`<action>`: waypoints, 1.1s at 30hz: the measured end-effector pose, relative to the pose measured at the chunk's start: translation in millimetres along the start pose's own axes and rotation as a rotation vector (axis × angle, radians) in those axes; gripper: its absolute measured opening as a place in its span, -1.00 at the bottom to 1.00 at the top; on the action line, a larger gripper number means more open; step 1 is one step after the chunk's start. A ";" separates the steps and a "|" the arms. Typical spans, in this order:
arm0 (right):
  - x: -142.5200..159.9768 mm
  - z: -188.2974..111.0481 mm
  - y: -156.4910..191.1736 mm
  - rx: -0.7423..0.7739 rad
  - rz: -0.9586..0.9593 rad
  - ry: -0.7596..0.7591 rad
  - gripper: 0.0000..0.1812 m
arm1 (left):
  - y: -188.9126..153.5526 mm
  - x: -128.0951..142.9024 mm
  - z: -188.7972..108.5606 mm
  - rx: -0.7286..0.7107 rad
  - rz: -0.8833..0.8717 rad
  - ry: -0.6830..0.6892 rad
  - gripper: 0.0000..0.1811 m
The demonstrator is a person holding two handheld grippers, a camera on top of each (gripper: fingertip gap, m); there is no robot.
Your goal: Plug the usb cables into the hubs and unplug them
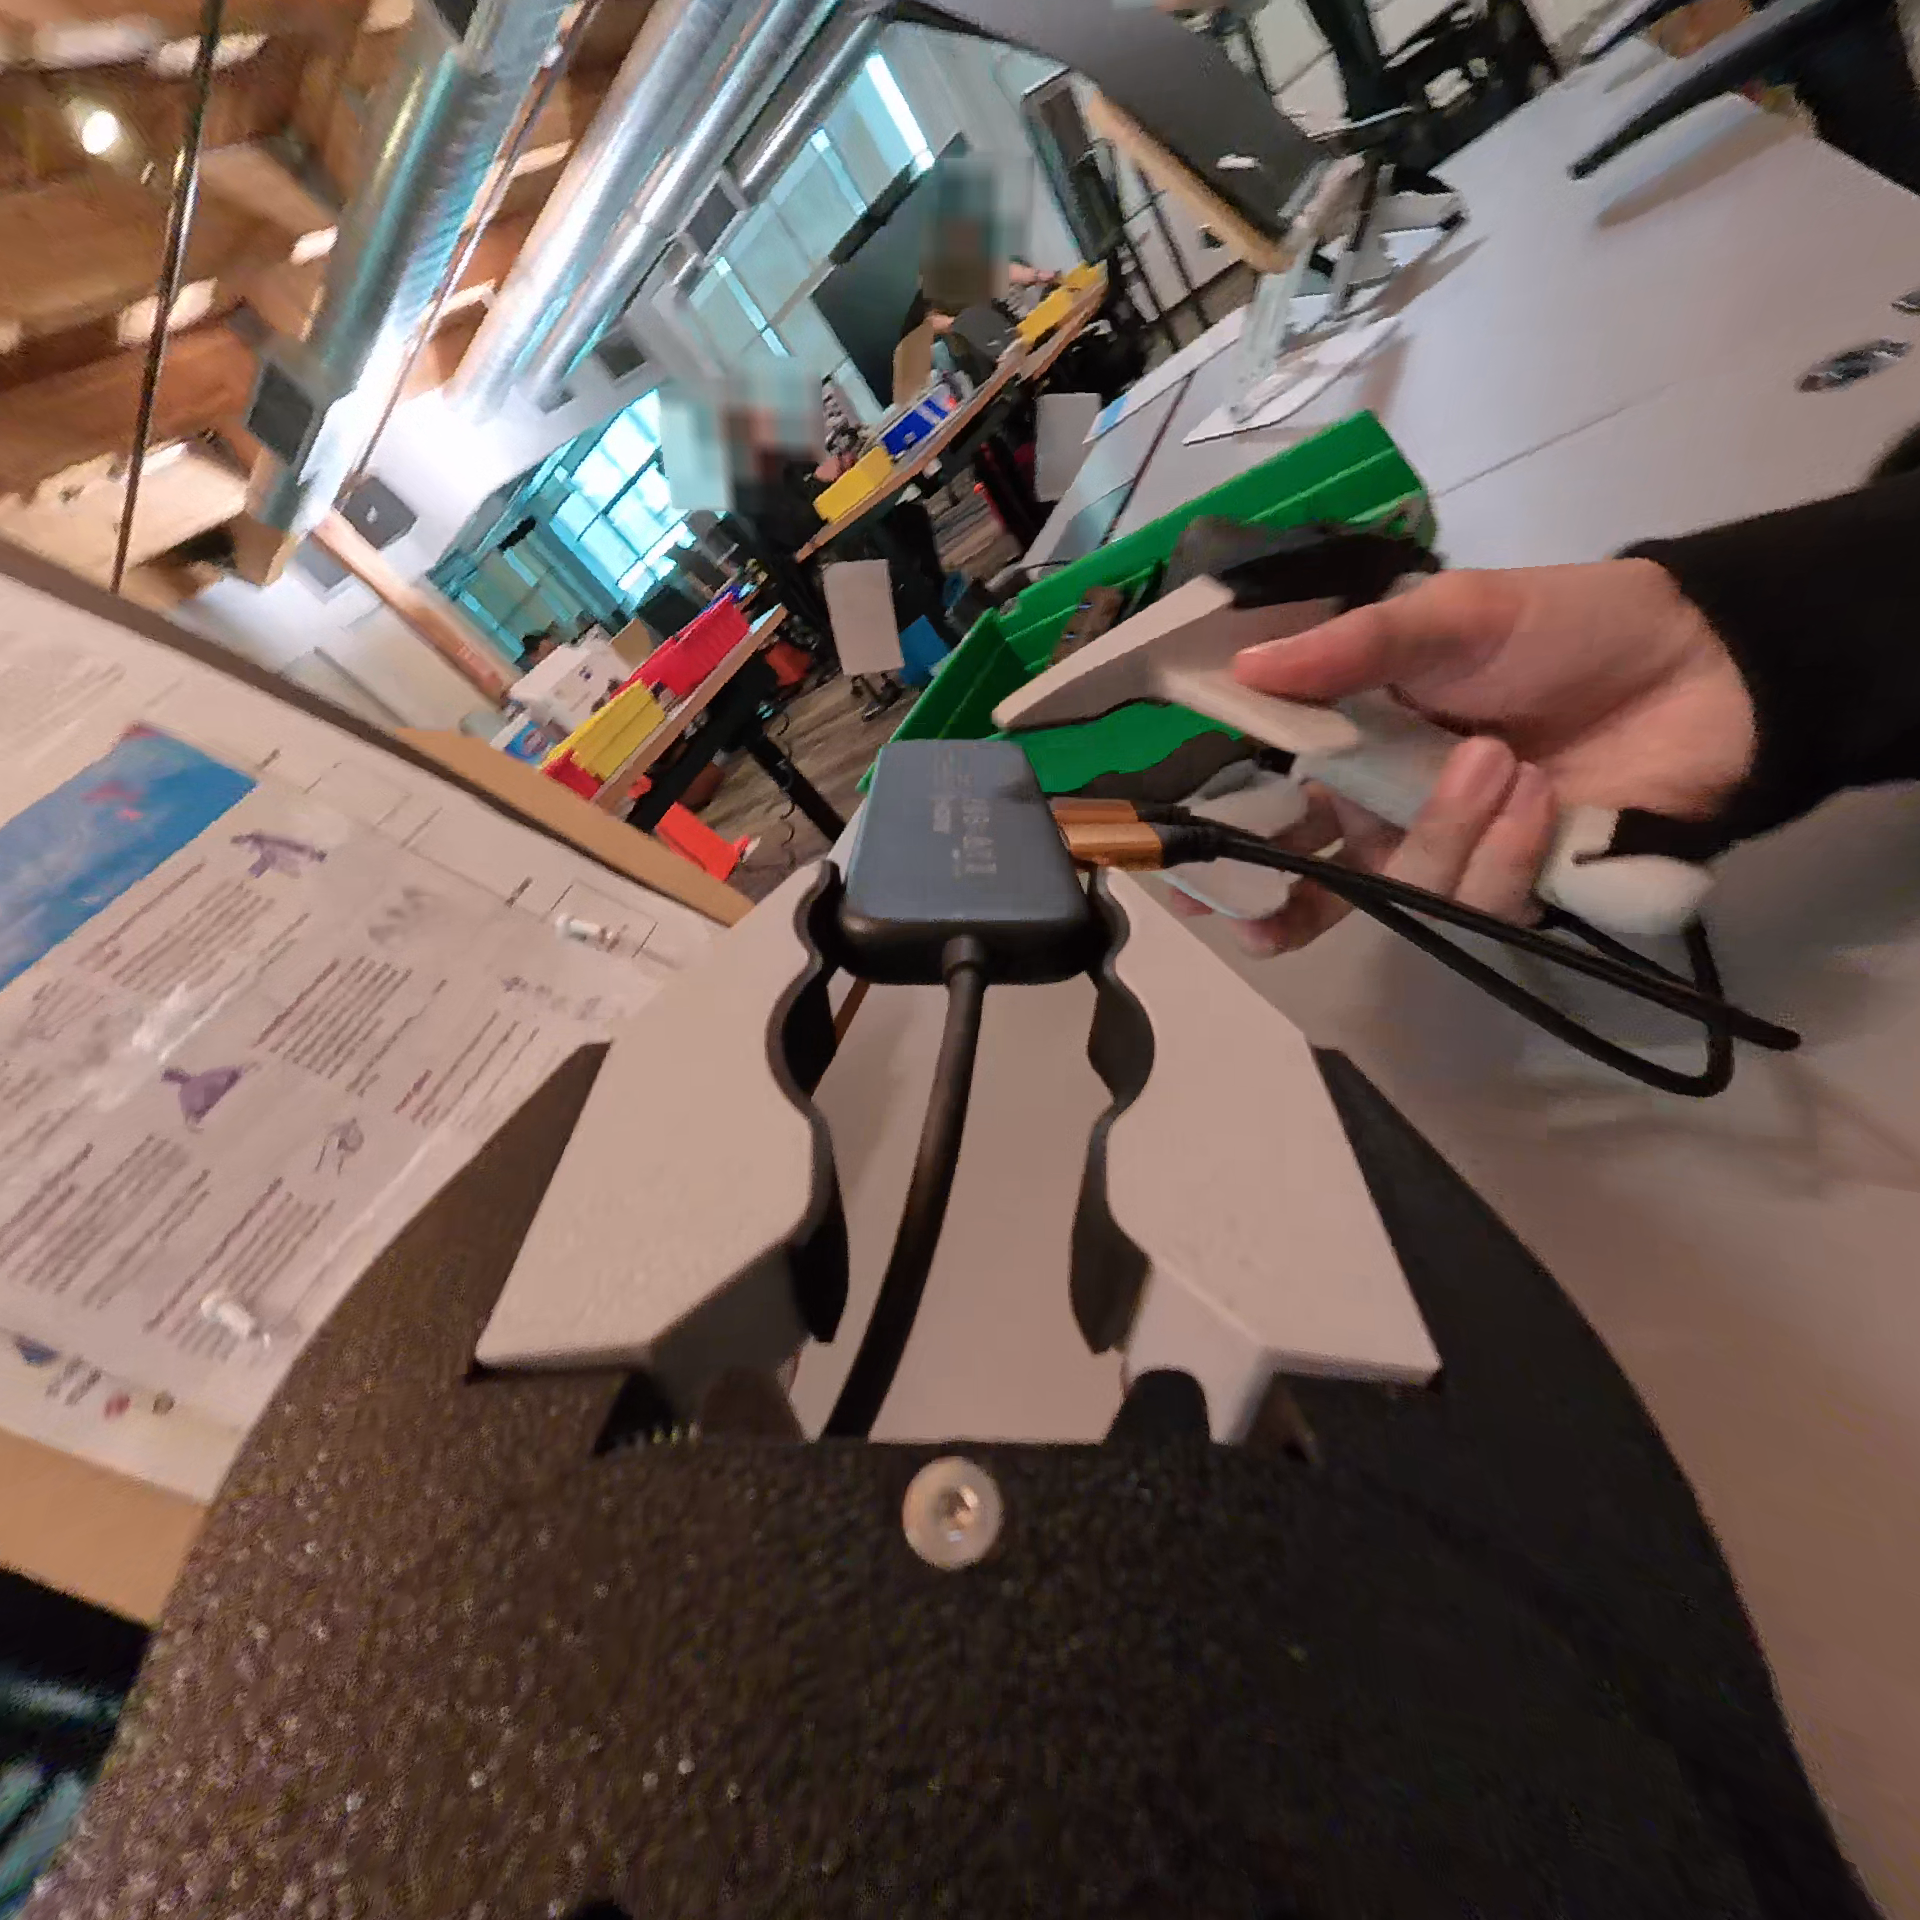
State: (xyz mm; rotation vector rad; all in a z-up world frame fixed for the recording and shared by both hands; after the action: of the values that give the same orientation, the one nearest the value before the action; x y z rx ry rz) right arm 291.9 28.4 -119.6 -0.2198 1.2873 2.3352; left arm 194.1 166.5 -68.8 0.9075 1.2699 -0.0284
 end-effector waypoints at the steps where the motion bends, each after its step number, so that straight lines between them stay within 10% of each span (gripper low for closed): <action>1: -2.0 0.9 3.7 0.037 -0.111 0.011 -0.56 | 3.9 0.6 0.0 -0.034 -0.033 0.015 -0.50; 8: 12.6 11.9 30.2 0.247 -1.030 0.113 -0.41 | 13.0 15.0 6.2 -0.305 -0.155 0.099 -0.50; 21: 24.3 12.4 23.0 0.330 -1.192 0.202 -0.77 | -16.9 38.1 2.6 -0.643 -0.346 0.084 -0.50; 33: 34.2 11.8 9.6 0.355 -1.107 0.265 -0.89 | -27.1 46.5 -0.3 -0.564 -0.387 -0.027 -0.50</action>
State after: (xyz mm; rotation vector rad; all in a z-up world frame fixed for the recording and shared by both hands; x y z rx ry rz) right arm 258.3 44.8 -117.8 -0.8796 1.2033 1.1505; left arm 196.7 169.6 -122.4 0.1728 1.3163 0.0132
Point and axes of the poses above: each gripper's, where its closed fingertips meet, z out along the fingers, x out of its underside, y = z × x across the jaws, the point moved 8 cm from there along -z, back along the fingers, and after that the axes turned 5 degrees about -y, right-handed, at the moved point
